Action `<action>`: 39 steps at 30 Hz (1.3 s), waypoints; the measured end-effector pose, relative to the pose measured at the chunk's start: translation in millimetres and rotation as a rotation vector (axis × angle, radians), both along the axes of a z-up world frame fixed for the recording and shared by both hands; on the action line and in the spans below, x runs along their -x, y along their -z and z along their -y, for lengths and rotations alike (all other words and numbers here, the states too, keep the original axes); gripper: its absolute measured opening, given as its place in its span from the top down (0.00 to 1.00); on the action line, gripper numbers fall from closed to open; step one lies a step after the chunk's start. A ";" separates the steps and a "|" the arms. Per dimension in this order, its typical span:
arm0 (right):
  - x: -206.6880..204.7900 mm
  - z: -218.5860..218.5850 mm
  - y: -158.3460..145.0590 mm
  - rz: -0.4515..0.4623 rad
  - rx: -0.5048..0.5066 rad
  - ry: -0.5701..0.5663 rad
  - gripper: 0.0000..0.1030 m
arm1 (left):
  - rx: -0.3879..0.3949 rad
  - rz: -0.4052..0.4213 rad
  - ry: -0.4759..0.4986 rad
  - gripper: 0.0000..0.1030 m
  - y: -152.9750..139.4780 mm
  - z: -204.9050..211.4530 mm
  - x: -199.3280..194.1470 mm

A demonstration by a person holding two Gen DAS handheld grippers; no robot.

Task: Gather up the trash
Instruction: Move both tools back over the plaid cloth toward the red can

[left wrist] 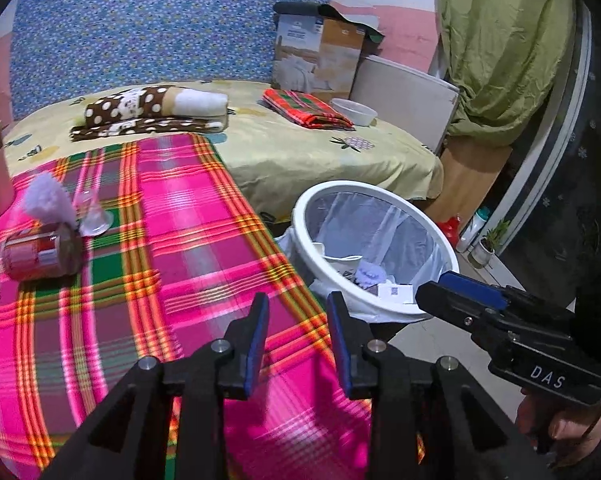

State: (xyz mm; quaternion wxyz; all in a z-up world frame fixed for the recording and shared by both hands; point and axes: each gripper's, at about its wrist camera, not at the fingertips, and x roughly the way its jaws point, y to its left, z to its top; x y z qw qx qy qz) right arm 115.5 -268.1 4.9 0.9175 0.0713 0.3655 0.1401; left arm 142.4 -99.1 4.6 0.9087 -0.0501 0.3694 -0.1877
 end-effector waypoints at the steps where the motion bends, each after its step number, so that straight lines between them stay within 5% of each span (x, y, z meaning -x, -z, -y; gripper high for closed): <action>1: 0.7 -2.2 -0.3 0.002 0.001 -0.006 0.55 | 0.001 0.001 -0.007 0.69 -0.2 -3.1 2.0; 5: 3.5 -11.8 -1.2 0.011 0.009 -0.024 0.55 | -0.001 0.012 -0.033 0.62 -1.4 -14.4 11.1; 39: 20.0 -88.3 4.7 0.016 0.062 -0.224 0.55 | -0.055 0.013 -0.231 0.61 10.6 -97.6 45.8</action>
